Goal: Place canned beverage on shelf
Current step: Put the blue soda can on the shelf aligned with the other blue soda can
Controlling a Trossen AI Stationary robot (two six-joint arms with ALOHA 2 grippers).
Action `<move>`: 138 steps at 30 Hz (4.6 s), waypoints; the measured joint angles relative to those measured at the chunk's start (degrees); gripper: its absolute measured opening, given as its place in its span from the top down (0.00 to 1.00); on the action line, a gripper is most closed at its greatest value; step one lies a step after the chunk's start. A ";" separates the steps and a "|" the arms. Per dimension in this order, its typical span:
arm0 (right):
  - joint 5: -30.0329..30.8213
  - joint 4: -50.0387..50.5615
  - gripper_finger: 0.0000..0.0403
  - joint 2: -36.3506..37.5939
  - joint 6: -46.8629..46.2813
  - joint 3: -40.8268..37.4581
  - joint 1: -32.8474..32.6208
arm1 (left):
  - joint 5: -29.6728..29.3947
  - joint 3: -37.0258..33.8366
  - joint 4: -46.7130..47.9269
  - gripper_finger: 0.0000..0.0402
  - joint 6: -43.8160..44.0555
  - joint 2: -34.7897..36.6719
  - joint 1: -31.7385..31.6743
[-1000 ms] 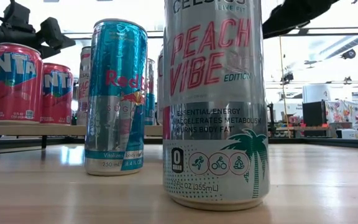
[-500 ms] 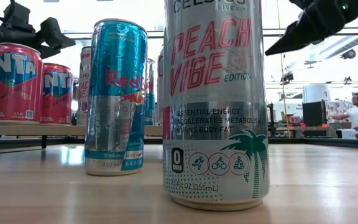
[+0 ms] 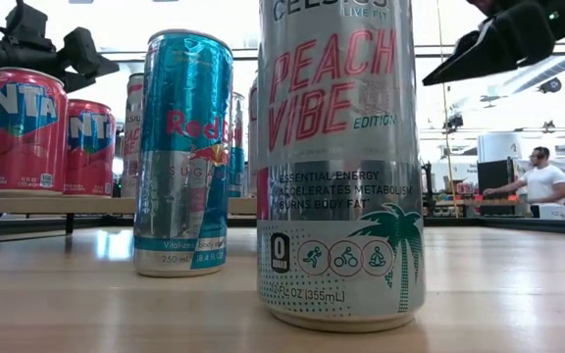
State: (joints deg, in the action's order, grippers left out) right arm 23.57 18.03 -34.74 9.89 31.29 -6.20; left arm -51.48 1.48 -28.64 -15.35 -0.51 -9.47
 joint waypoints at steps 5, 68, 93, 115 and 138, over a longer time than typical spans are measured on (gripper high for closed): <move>-0.03 -0.90 0.01 6.77 -3.69 -3.36 0.72 | 0.00 0.00 -0.02 0.23 0.01 -0.01 0.00; -19.11 -17.03 0.01 31.97 1.21 -29.45 6.73 | 0.00 0.00 -0.02 0.23 -0.01 -0.01 0.02; -19.08 -16.89 0.01 31.97 -0.29 -29.36 6.73 | 1.05 0.00 -1.28 0.23 2.95 0.02 0.00; -19.06 -16.97 0.01 31.97 -0.31 -29.34 6.73 | 25.50 39.05 52.04 0.23 54.65 -39.31 1.40; -19.04 -16.97 0.01 31.95 -0.36 -29.31 6.73 | 29.00 103.25 118.45 0.23 93.92 -91.96 15.73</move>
State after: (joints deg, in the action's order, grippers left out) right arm 4.53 1.06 -2.79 9.53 1.98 0.54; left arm -22.49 104.72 89.80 78.57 -92.47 6.25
